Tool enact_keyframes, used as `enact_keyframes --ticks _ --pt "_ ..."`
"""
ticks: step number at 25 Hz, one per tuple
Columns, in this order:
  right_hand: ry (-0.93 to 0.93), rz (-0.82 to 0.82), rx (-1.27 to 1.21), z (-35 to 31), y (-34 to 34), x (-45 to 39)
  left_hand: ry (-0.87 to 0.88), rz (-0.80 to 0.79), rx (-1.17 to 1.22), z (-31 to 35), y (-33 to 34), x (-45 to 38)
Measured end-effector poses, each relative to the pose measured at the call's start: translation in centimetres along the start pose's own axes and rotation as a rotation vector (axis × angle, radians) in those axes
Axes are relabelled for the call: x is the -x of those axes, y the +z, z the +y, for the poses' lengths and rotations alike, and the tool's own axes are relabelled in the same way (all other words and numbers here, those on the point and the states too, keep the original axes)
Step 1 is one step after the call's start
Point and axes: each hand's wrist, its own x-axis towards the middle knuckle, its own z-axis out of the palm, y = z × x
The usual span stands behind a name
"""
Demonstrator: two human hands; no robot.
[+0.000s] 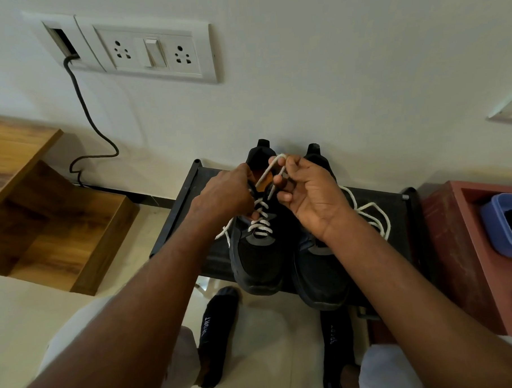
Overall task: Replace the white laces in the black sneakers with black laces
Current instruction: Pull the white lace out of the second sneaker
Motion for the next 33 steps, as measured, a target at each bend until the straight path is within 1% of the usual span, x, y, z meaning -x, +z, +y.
enact_keyframes --ticks 1,2,4,5,6,7,9,12,14,16,17,18,20,21,22,23,24,25,30,31,33 --pt "0.003 0.017 0.03 -0.2 -0.1 0.0 0.002 -0.004 0.0 0.0 -0.1 0.1" --pt "-0.03 0.072 0.176 -0.2 -0.2 -0.1 0.003 -0.008 0.004 0.1 -0.1 0.1" --pt "-0.185 0.212 0.719 0.1 -0.6 -0.3 0.006 -0.015 0.011 0.1 -0.1 0.1" --pt "-0.279 0.236 0.998 0.4 -1.0 -0.4 0.009 -0.016 0.008 0.1 -0.1 0.2" --pt "-0.355 0.218 1.222 0.8 -1.3 -0.4 0.014 -0.012 0.002 0.2 -0.1 0.2" --pt "-0.409 0.18 1.371 1.3 -1.4 -0.2 0.019 -0.007 -0.008 0.2 -0.1 0.2" --pt "-0.484 0.134 1.486 2.0 -1.3 0.2 0.024 -0.001 -0.024 0.3 -0.1 0.3" --pt "-0.623 0.197 1.55 2.1 -1.3 0.3 0.014 -0.003 -0.051 0.4 -0.1 0.3" --pt "-0.669 0.223 1.511 2.0 -1.5 -0.1 0.007 -0.002 -0.055 0.5 0.0 0.4" --pt "-0.643 0.272 1.394 2.4 -1.1 -0.5 -0.003 0.006 -0.044 0.5 0.1 0.5" --pt "-0.589 0.304 1.233 2.4 -0.7 -0.7 -0.005 0.012 -0.039 0.5 0.1 0.5" --pt "-0.489 0.331 0.961 2.0 -0.4 -0.8 -0.004 0.016 -0.034 0.5 0.1 0.5" --pt "-0.27 0.313 0.283 -0.2 0.2 -0.6 -0.002 0.009 -0.02 0.3 0.0 0.4" --pt "-0.203 0.264 0.03 -1.4 0.1 -0.5 -0.005 0.001 -0.015 0.3 0.0 0.4" --pt "-0.177 0.225 -0.118 -2.4 -0.3 -0.6 -0.007 -0.006 -0.015 0.2 0.0 0.3" --pt "-0.169 0.197 -0.161 -3.2 -0.6 -0.5 -0.004 -0.013 -0.018 0.1 0.0 0.2" --pt "-0.175 0.2 -0.099 -3.6 -0.9 -0.5 0.007 -0.021 -0.019 0.1 0.0 0.1" --pt "-0.186 0.228 0.038 -3.6 -1.0 -0.5 0.021 -0.034 -0.02 0.1 0.0 0.0" --pt "-0.263 0.533 0.947 -3.9 -1.4 -0.3 0.135 -0.045 -0.095 0.4 -0.7 -0.2" --pt "-0.252 0.554 1.125 -4.1 -1.7 0.2 0.148 -0.03 -0.088 0.5 -0.7 -0.2" --pt "-0.253 0.528 1.466 -4.2 -2.0 1.2 0.145 0.011 -0.076 0.8 -0.5 -0.2"
